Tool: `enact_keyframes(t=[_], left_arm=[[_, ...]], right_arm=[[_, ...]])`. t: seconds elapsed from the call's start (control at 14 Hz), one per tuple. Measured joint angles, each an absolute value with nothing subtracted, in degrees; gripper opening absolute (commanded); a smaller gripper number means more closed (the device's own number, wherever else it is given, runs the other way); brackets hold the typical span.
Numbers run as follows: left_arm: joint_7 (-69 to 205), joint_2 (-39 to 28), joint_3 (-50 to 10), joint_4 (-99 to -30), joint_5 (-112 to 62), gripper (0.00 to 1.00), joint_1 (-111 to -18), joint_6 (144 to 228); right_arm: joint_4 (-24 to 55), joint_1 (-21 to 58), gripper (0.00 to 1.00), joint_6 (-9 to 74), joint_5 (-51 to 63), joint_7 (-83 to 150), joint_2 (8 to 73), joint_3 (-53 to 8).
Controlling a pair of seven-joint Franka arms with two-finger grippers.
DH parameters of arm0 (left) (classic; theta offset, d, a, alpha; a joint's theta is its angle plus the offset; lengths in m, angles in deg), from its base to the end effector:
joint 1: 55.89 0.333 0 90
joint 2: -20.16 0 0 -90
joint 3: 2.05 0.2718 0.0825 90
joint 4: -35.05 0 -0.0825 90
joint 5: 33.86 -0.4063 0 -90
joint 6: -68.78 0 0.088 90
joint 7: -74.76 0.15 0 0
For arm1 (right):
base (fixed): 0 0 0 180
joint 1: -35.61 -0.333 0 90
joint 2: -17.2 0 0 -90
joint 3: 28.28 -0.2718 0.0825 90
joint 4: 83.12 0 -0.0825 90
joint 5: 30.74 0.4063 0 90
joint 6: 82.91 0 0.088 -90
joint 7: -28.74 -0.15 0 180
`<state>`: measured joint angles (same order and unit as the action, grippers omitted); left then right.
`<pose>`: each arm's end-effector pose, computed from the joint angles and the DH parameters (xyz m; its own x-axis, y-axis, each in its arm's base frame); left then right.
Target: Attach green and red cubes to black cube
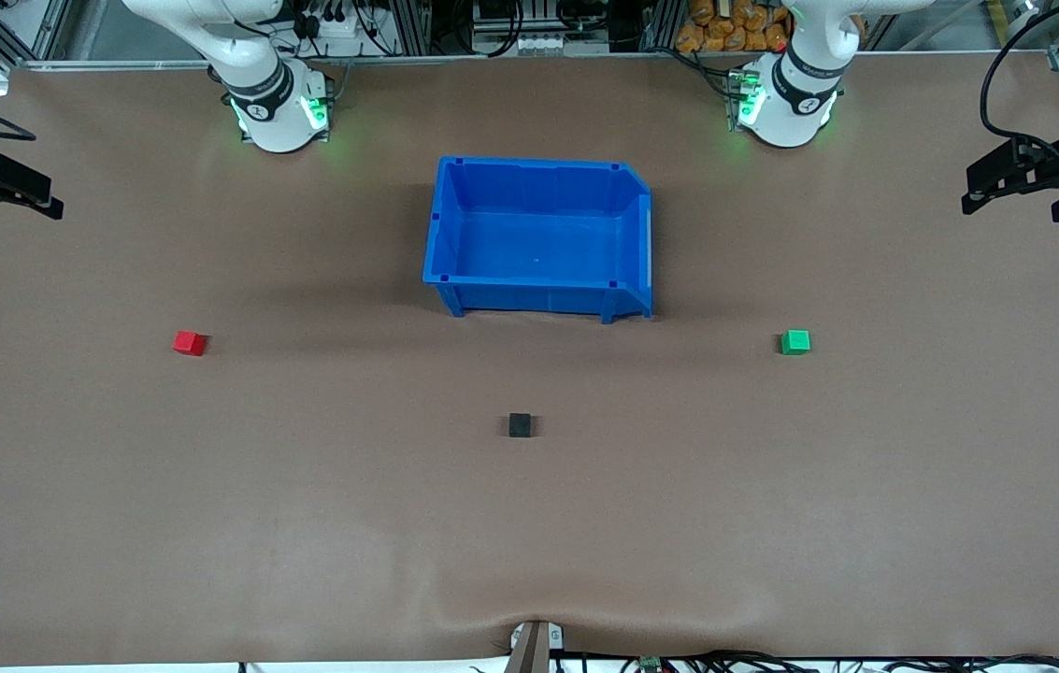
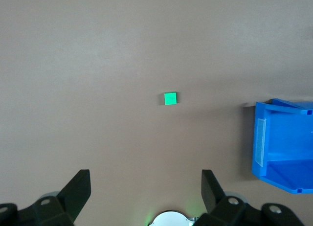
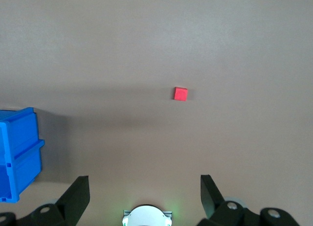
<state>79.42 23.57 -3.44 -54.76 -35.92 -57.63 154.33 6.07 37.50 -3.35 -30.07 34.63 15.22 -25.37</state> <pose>0.5517 -0.0249 0.5659 0.9910 -0.1327 -0.0178 -0.1332 -0.9904 -0.0360 0.5403 -0.0438 0.5493 0.9911 0.0221 -0.1311 0.0187 -0.9995 -0.0270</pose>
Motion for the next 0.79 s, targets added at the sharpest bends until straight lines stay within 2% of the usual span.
enact_keyframes(t=[0.43, 0.79], left_arm=[[79.4, 23.3, -3.4, -54.8, -35.9, 1.0, -57.6, 154.4], [79.4, 20.9, -3.7, -53.8, -35.9, 1.0, -58.0, 154.7]], right_arm=[[5.9, 37.5, 1.0, -3.3, -30.0, 34.6, 15.2, -25.3], [1.9, 39.2, 1.0, -4.8, -28.9, 34.7, 17.2, -25.2]])
